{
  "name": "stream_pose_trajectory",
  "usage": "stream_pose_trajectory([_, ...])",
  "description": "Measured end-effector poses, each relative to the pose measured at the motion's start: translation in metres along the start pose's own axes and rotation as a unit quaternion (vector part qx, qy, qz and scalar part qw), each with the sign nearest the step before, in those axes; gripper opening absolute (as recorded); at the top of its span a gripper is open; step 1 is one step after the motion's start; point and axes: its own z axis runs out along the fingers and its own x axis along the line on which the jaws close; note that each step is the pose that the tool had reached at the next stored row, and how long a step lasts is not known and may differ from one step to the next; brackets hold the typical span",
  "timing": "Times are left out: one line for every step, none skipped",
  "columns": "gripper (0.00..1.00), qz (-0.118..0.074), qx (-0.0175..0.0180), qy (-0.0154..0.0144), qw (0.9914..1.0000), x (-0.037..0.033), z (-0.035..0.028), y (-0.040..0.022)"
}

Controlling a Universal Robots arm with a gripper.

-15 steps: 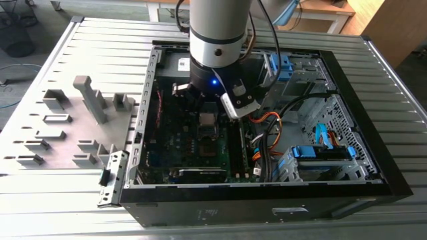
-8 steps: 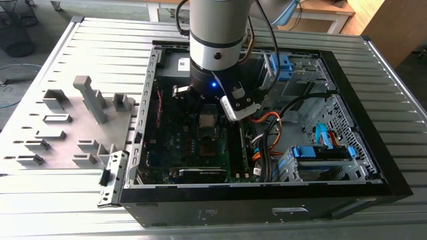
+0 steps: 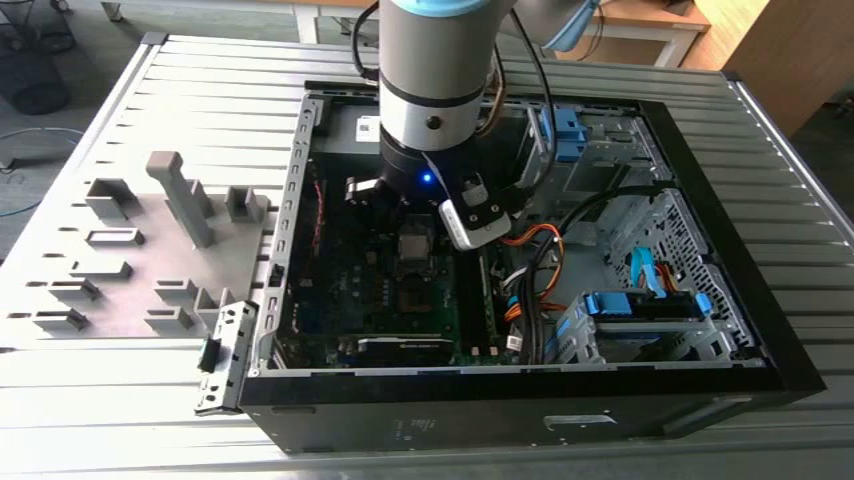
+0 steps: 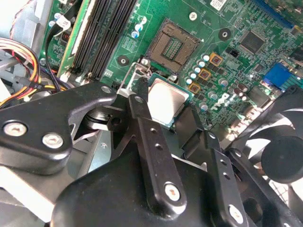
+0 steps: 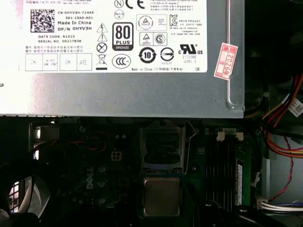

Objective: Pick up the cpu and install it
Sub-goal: 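Place the cpu into insertion slot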

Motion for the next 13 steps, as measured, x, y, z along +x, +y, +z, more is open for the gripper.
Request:
stream_pose_trajectory([0.47,0.000,0.0000,0.0000,1.00000,0.0000,0.0008,-0.0005])
stream_pose_trajectory([0.47,0.000,-0.0001,0.0000,1.00000,0.0000,0.0015,-0.0010])
stream_pose_trajectory([0.47,0.000,-0.0001,-0.0001,1.00000,0.0000,0.0023,-0.0014])
stream_pose_trajectory([0.47,0.000,0.0000,0.0000,1.00000,0.0000,0.0029,-0.0020])
stream_pose_trajectory([0.47,0.000,0.0001,0.0000,1.00000,0.0000,0.0035,-0.0027])
stream_pose_trajectory([0.47,0.000,0.0000,0.0000,1.00000,0.0000,0.0042,-0.0038])
stream_pose_trajectory([0.47,0.000,0.0000,0.0000,1.00000,0.0000,0.0048,-0.0047])
stream_pose_trajectory([0.47,0.000,0.0000,0.0000,1.00000,0.0000,0.0053,-0.0053])
stream_pose_trajectory([0.47,0.000,0.0000,0.0000,1.00000,0.0000,0.0058,-0.0058])
stream_pose_trajectory([0.47,0.000,-0.0001,0.0000,1.00000,0.0000,0.0061,-0.0060])
stream_pose_trajectory([0.47,0.000,-0.0001,0.0001,1.00000,0.0000,0.0061,-0.0060])
stream_pose_trajectory([0.47,0.000,0.0000,0.0001,1.00000,0.0000,0.0061,-0.0060])
stream_pose_trajectory([0.47,0.000,0.0000,0.0001,1.00000,0.0000,0.0061,-0.0061])
